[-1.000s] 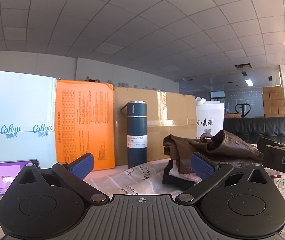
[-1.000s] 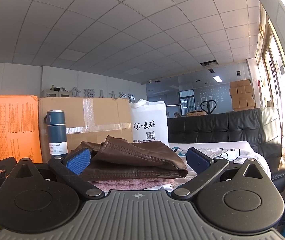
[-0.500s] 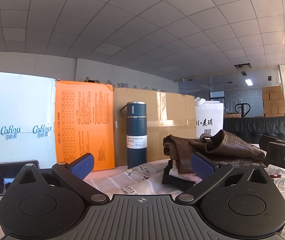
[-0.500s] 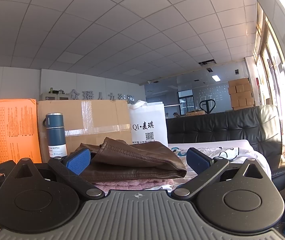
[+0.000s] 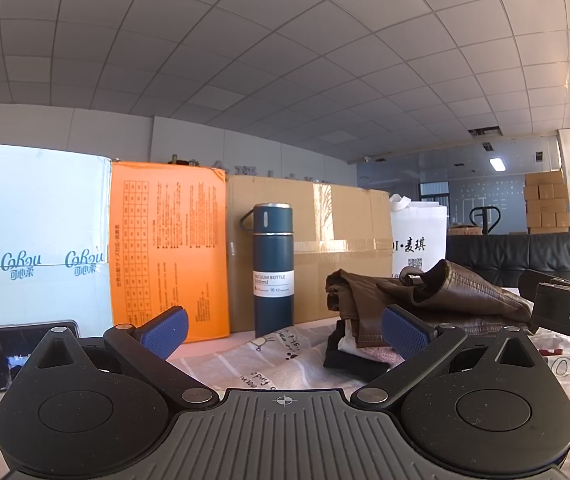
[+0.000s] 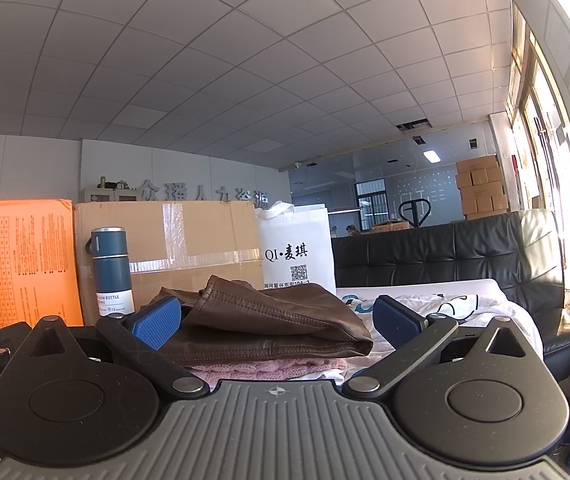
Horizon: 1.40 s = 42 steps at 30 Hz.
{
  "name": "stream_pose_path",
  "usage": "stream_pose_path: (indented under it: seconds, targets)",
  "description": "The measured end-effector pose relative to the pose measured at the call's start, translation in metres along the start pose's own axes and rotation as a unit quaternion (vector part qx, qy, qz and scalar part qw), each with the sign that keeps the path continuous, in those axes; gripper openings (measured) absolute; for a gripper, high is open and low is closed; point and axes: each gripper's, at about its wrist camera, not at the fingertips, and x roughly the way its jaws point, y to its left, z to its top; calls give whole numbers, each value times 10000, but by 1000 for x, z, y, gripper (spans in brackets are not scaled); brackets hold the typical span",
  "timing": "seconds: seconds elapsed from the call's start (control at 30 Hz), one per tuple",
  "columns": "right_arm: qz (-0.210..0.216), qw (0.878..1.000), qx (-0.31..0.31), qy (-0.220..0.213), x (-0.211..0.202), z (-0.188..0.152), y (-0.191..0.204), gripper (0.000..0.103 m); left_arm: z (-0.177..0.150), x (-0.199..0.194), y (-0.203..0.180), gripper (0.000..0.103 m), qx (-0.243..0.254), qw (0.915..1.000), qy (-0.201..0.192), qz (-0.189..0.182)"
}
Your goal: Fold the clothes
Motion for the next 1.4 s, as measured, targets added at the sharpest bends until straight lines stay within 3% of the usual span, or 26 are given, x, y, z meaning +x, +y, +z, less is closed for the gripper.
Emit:
stream_pose_path:
  seconds: [1.4]
  targets:
    - [2,10000,10,-11,0,0,0,103,-1,3,-1,103,15,10000,-10,-1]
